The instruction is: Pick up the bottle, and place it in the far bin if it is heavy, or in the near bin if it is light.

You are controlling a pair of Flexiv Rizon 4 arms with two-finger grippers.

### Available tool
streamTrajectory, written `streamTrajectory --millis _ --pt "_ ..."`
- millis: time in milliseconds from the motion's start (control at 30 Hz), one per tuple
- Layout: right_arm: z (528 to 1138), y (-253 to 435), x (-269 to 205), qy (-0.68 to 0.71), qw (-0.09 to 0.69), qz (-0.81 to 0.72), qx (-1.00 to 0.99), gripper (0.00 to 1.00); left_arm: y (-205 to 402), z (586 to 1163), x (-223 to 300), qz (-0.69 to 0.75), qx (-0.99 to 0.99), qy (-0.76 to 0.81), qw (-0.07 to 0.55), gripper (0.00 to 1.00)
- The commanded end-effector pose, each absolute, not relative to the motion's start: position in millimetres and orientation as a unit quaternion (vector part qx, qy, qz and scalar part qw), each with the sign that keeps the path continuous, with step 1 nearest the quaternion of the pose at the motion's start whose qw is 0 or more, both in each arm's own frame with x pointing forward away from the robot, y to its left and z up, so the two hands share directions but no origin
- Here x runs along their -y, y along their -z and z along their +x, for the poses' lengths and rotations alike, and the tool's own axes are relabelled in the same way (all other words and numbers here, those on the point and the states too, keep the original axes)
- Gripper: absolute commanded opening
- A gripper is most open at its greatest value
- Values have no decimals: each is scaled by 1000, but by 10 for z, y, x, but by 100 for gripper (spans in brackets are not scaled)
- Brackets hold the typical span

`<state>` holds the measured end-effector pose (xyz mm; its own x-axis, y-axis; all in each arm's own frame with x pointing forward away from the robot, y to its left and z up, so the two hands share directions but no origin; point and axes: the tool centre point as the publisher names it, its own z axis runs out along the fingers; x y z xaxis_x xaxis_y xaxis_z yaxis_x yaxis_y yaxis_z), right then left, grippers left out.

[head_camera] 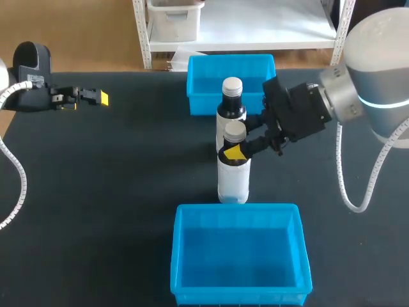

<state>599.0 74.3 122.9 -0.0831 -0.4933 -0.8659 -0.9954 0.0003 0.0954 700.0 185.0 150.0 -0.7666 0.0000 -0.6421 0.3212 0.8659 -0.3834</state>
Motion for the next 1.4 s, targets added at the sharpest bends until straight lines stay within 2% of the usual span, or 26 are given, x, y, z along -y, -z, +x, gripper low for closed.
streamTrajectory --millis 33,100,633,967,1400 --pt "5972 -1232 -737 -384 328 -593 -627 19 -1500 7000 -1850 88 -908 243 330 100" --pt "5970 -1259 -731 -383 331 -593 -626 0 -1500 7000 -1850 88 -908 243 330 100" --pt "5796 -1979 -692 -368 369 -627 -579 0 -1500 7000 -1850 88 -908 243 330 100" --pt "5447 -2359 -804 -386 351 -657 -543 0 -1500 7000 -1850 88 -908 243 330 100" --pt "4859 -2343 -890 -412 329 -681 -508 0 -1500 7000 -1850 88 -908 243 330 100"
